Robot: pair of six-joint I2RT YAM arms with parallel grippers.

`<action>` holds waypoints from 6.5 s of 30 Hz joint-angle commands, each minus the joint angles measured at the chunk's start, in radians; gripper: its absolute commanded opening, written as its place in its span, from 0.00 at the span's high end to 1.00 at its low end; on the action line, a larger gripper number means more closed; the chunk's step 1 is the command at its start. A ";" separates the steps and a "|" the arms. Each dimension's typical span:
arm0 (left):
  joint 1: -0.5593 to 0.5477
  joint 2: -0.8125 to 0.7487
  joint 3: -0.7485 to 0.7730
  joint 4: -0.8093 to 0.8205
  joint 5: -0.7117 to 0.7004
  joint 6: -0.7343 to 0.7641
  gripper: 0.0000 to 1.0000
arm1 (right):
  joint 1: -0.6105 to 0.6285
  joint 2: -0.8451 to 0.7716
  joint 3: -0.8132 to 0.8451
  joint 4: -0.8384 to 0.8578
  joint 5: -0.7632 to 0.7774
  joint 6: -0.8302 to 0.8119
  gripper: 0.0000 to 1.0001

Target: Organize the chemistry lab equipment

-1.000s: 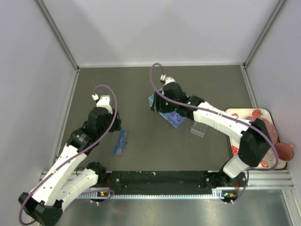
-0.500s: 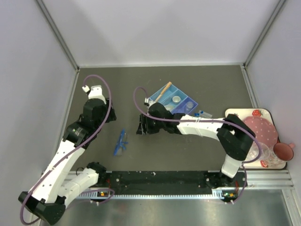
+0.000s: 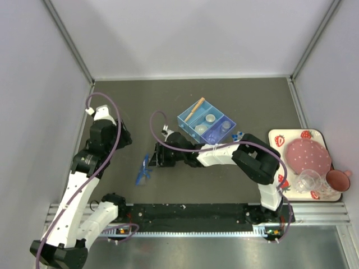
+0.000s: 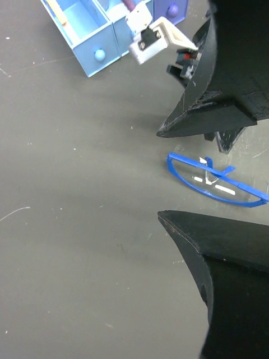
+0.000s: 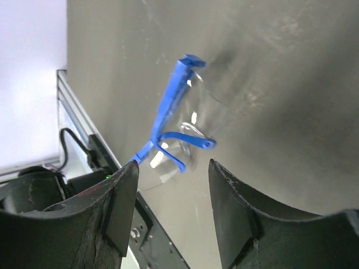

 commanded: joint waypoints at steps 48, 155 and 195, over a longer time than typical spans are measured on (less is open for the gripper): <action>0.015 -0.066 -0.082 0.042 0.082 -0.015 0.40 | 0.094 0.154 0.154 0.118 0.077 0.053 0.56; 0.014 -0.121 -0.046 0.013 0.048 0.005 0.41 | 0.226 -0.053 0.182 -0.221 0.489 -0.309 1.00; -0.002 -0.111 -0.220 0.148 0.280 0.032 0.45 | -0.291 -0.131 0.330 -0.477 0.940 0.163 1.00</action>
